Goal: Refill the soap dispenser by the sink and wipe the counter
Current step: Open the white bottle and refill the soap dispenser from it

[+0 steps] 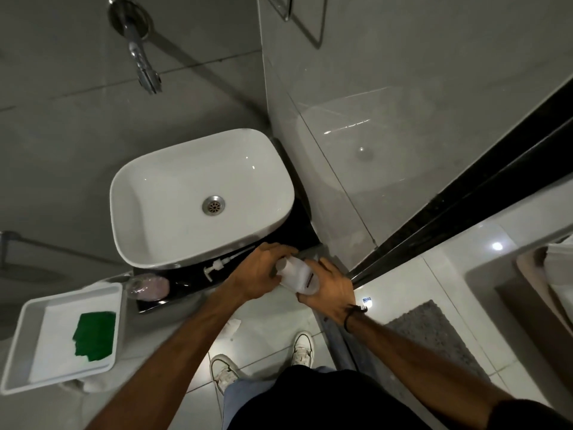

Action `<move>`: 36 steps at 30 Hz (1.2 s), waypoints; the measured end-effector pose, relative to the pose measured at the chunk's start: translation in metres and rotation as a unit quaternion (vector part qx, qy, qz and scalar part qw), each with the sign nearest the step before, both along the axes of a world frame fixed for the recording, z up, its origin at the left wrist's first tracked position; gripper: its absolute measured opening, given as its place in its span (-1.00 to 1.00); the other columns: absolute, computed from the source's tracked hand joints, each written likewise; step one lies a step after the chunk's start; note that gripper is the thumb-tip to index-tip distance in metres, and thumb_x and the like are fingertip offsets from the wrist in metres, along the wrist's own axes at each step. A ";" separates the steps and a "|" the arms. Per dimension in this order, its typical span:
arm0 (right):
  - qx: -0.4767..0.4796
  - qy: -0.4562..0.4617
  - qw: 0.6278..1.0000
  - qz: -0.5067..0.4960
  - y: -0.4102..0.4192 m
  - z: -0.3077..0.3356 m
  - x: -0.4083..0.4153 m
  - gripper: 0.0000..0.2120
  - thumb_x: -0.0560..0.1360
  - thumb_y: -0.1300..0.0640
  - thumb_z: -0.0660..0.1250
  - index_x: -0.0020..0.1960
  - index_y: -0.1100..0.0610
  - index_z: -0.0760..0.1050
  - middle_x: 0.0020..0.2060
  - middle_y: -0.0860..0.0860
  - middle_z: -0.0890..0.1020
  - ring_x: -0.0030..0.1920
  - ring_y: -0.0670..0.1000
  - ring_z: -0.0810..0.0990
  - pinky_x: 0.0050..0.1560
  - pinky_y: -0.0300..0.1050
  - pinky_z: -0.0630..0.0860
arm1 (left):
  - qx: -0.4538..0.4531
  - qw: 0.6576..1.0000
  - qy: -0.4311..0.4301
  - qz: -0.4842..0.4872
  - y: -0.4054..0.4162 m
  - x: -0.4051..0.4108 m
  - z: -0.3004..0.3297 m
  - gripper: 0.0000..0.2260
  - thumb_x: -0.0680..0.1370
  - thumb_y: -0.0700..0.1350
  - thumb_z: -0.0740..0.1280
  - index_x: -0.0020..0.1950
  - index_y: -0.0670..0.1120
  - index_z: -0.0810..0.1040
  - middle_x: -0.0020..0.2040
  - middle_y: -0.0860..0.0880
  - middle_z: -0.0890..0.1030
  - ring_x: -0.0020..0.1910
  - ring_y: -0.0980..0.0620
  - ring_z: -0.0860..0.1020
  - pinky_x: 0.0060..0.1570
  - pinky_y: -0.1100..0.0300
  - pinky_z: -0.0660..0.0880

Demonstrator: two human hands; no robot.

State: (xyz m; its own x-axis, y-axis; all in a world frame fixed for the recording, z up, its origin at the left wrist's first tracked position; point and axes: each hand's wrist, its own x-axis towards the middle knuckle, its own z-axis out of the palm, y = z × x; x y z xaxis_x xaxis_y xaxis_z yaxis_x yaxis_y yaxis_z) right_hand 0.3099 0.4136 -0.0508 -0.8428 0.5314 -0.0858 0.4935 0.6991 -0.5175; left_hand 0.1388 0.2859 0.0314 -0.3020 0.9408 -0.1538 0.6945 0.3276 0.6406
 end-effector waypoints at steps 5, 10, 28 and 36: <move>0.001 0.015 1.000 0.006 -0.004 0.004 -0.002 -0.26 0.18 -0.28 0.45 0.33 -0.10 0.44 0.08 -0.07 0.55 0.01 0.03 0.61 -0.12 -0.15 0.60 | -0.061 0.991 0.094 0.076 -0.008 0.005 -0.004 -0.73 0.57 0.07 0.34 0.19 -0.04 0.55 0.09 -0.03 0.66 0.07 -0.07 0.63 -0.03 0.01 0.59; 0.001 -0.006 1.000 0.017 -0.006 0.004 0.000 -0.27 0.20 -0.26 0.49 0.31 -0.09 0.44 0.06 -0.08 0.55 0.00 0.03 0.61 -0.11 -0.17 0.56 | -0.041 0.994 0.098 0.019 -0.018 0.008 0.003 -0.49 0.48 -0.13 0.37 0.44 0.06 0.44 0.32 0.05 0.55 0.25 -0.05 0.55 0.12 -0.02 0.58; -0.032 -0.015 0.999 0.039 -0.010 -0.004 -0.004 -0.25 0.23 -0.25 0.54 0.34 -0.08 0.42 0.10 -0.08 0.58 0.08 0.01 0.60 0.02 -0.20 0.53 | 0.015 0.995 0.060 0.083 -0.031 0.017 -0.025 -0.73 0.50 -0.26 0.42 0.20 -0.24 0.62 0.07 -0.21 0.66 0.01 -0.21 0.66 0.01 0.06 0.61; -0.189 0.132 0.940 -0.250 -0.004 -0.002 -0.038 -0.33 0.06 -0.25 0.60 0.04 -0.13 0.36 -0.03 -0.07 0.60 -0.06 0.00 0.62 -0.10 0.03 0.67 | -0.079 0.953 0.164 0.240 -0.088 -0.026 -0.088 -0.52 0.35 -0.40 0.49 0.27 -0.33 0.57 0.18 -0.34 0.62 0.13 -0.36 0.61 0.18 -0.15 0.56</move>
